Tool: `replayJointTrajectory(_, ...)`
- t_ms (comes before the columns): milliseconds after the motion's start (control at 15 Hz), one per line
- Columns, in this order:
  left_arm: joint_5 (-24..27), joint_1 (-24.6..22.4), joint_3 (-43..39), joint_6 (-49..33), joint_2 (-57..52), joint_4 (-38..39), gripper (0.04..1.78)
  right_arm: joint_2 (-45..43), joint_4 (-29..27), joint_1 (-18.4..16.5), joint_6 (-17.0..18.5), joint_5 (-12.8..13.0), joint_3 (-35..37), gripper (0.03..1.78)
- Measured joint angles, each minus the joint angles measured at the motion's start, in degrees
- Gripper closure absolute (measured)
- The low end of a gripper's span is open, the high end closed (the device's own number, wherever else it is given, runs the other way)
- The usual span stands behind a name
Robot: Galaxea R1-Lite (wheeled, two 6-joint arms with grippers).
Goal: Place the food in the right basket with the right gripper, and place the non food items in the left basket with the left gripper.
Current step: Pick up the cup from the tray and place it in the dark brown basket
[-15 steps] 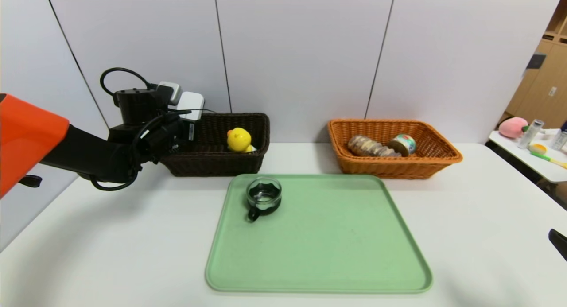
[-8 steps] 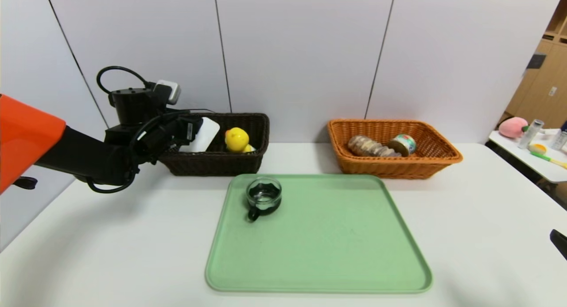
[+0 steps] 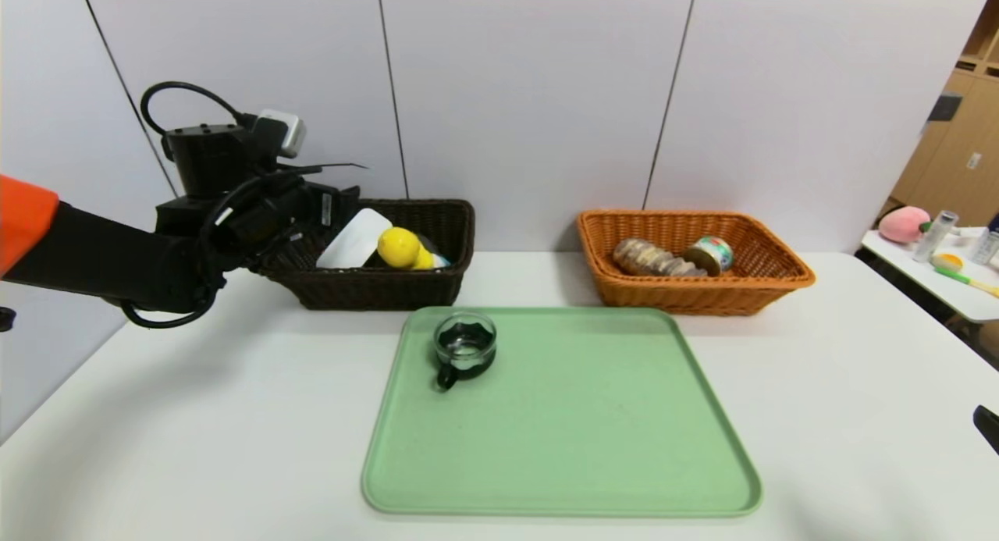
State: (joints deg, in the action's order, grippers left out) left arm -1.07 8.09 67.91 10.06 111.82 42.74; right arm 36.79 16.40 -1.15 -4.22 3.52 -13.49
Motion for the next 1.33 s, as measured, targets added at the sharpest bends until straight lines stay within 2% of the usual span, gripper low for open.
replayJointTrajectory(200,0.6,2.9,-0.5,-3.4,-5.5,-1.7,0.21,-0.1,0.0,0.0,0.0,0.0,0.0,0.11)
replayJointTrajectory(400,0.5,5.9,-4.4,-7.8,-12.5,-1.8,0.18,-0.1,0.0,0.0,-0.1,0.0,0.0,0.11)
replayJointTrajectory(533,0.4,9.0,-8.5,-11.3,-18.2,-1.5,0.16,-0.1,0.0,0.0,0.0,-0.1,0.4,0.11)
replayJointTrajectory(733,-0.6,14.3,-19.8,-13.8,-26.0,0.4,0.15,-0.1,0.0,0.0,0.0,-0.1,0.7,0.11)
replayJointTrajectory(933,-2.5,18.5,-34.1,-15.1,-30.0,10.3,0.15,0.0,-0.1,0.0,0.0,-0.1,0.7,0.11)
replayJointTrajectory(1067,-3.2,19.9,-42.8,-15.3,-29.0,21.4,0.14,0.0,-0.1,0.0,0.0,-0.1,0.9,0.11)
replayJointTrajectory(1200,-3.4,20.4,-48.3,-15.3,-24.5,32.9,0.13,0.0,-0.2,0.0,0.0,-0.1,1.3,0.11)
replayJointTrajectory(1333,-3.9,20.7,-51.2,-15.3,-18.6,40.6,0.13,0.1,-0.2,0.0,0.0,0.0,1.3,0.11)
